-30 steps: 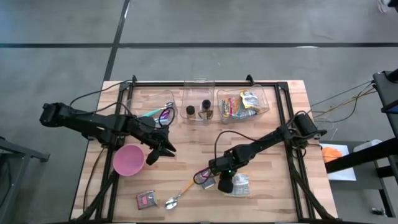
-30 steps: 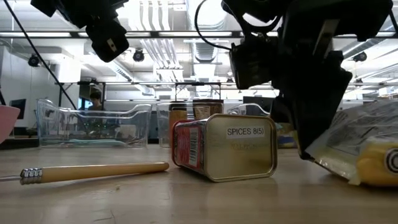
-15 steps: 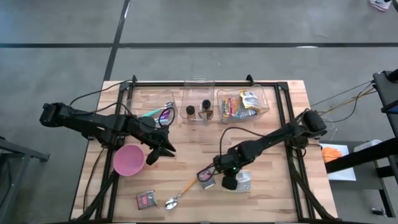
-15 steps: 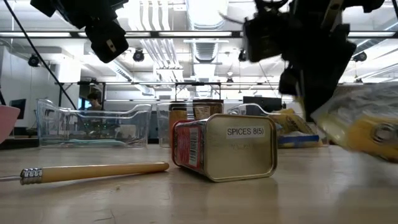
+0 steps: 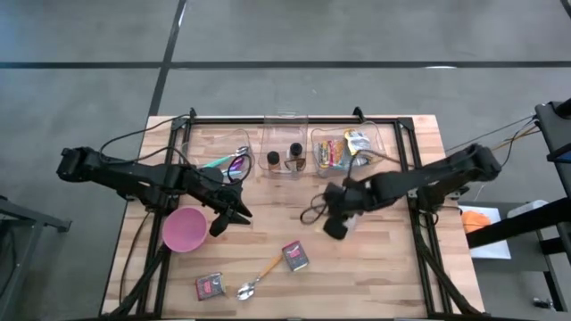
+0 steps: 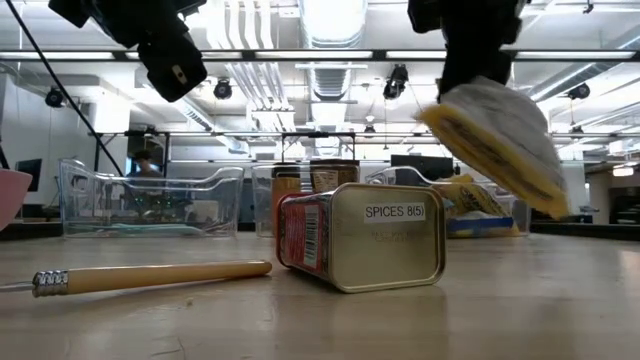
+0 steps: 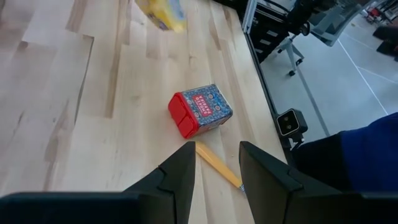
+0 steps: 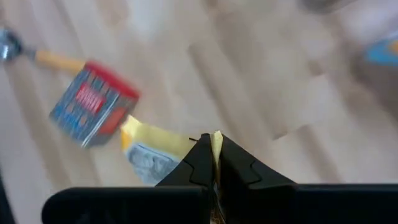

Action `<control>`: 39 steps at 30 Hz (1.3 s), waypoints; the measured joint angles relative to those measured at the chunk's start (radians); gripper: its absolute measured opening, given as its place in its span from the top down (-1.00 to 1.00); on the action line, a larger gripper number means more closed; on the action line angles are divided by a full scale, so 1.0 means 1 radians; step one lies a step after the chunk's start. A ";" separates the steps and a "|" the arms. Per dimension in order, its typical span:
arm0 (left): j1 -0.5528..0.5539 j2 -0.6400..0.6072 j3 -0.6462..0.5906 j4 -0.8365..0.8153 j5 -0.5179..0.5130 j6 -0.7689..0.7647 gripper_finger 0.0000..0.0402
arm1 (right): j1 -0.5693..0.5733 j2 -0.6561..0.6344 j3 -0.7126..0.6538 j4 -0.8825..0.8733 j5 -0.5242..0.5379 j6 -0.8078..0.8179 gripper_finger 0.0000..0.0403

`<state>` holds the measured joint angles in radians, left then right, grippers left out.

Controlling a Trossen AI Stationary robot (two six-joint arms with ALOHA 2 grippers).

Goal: Pick & Place Food Item
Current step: Put the yellow noodle pack into the right transparent bin

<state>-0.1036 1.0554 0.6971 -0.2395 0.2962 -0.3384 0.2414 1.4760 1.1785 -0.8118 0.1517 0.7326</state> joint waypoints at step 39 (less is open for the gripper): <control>0.001 0.000 0.000 -0.002 -0.036 0.001 0.34 | -0.649 -0.336 -0.250 0.401 0.115 -0.135 0.96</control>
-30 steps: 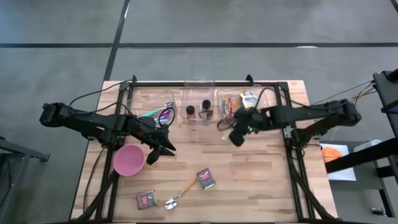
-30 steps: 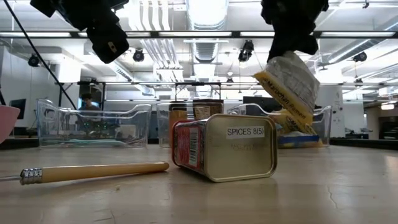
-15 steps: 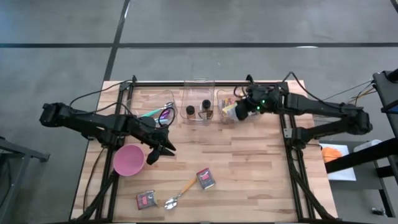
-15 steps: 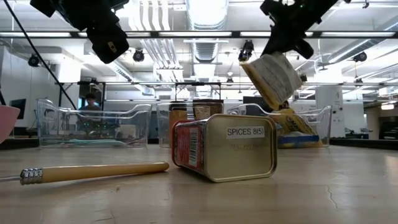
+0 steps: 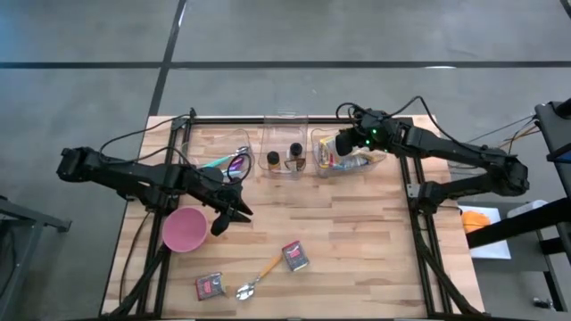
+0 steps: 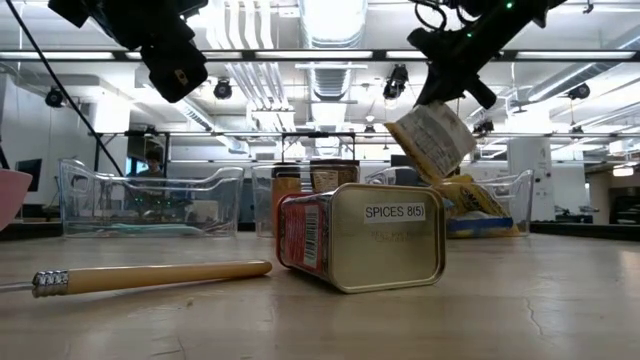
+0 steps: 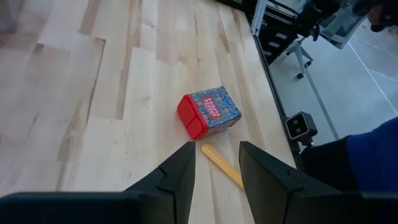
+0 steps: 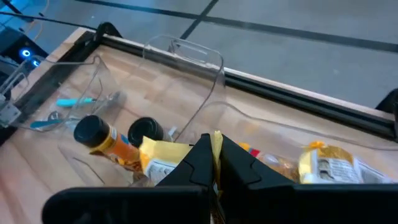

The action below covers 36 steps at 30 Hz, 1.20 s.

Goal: Pick & Place Food Item
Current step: Put the yellow noodle pack into the right transparent bin

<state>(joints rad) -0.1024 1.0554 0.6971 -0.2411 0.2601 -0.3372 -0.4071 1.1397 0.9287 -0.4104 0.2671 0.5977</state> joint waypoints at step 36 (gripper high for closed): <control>0.000 0.000 0.000 -0.057 -0.009 -0.004 0.34 | -0.089 0.329 -0.001 0.029 -0.006 0.067 0.96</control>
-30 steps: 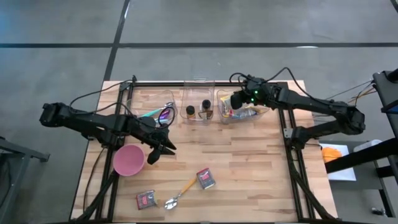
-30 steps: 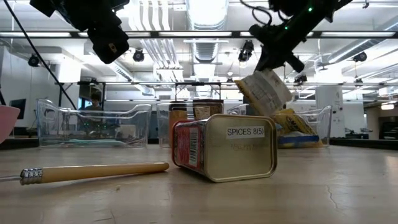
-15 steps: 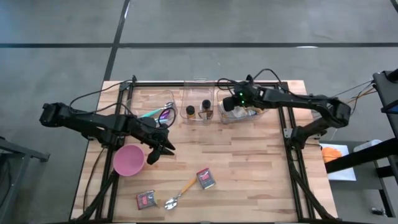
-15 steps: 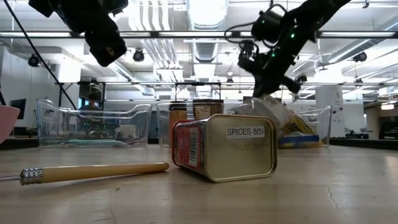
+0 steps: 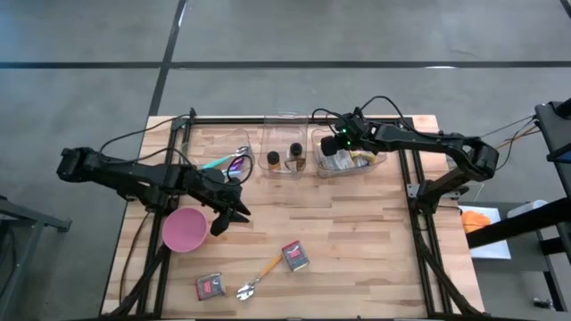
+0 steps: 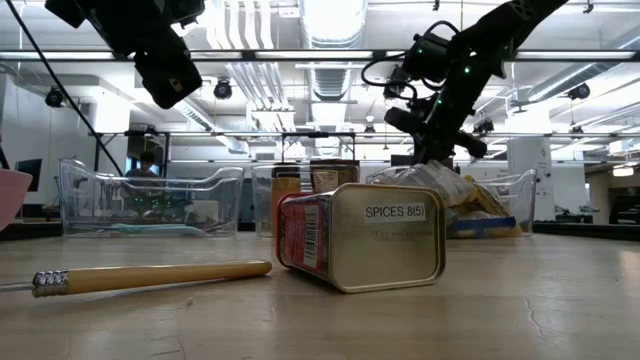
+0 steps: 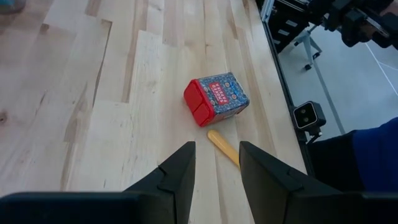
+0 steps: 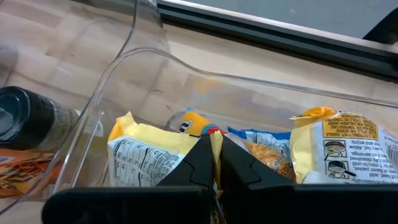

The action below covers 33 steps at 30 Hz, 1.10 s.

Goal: Pick & Place Food Item
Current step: Put the yellow noodle pack into the right transparent bin

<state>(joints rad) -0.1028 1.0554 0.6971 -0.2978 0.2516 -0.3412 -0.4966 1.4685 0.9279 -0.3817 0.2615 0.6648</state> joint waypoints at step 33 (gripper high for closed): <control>0.000 0.000 0.000 -0.002 0.000 -0.006 0.34 | 0.000 0.005 0.000 -0.019 -0.005 0.017 -0.11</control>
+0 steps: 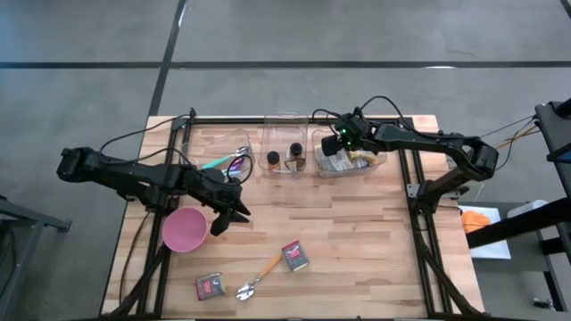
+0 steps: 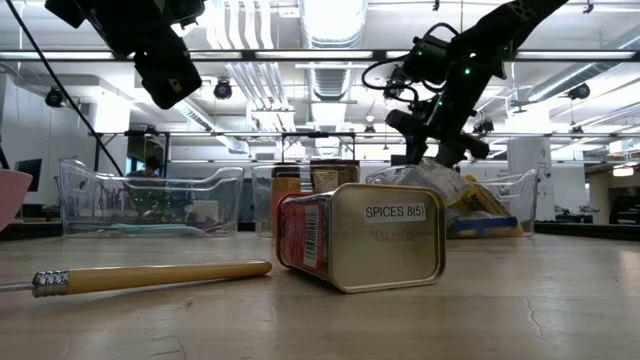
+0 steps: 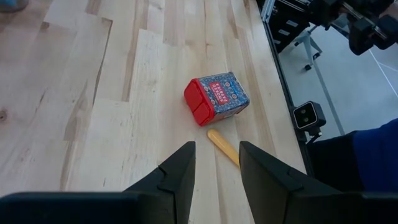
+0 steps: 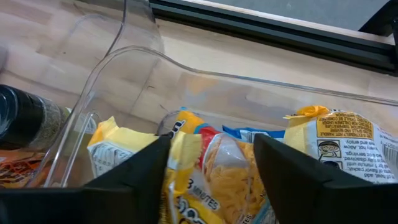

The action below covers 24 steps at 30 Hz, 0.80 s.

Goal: Pick & Place Food Item
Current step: Put the yellow noodle pack into the right transparent bin, then put the right red seasoning can into the middle transparent bin

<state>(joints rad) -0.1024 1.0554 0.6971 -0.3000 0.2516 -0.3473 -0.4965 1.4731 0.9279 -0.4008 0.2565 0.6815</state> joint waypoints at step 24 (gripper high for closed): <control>0.000 0.000 0.000 -0.016 0.000 0.000 0.34 | 0.001 -0.119 -0.001 0.107 -0.076 -0.003 -0.41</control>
<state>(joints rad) -0.1024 1.0557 0.6971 -0.3164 0.2520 -0.3473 -0.4952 1.3540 0.9268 -0.2936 0.1807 0.6785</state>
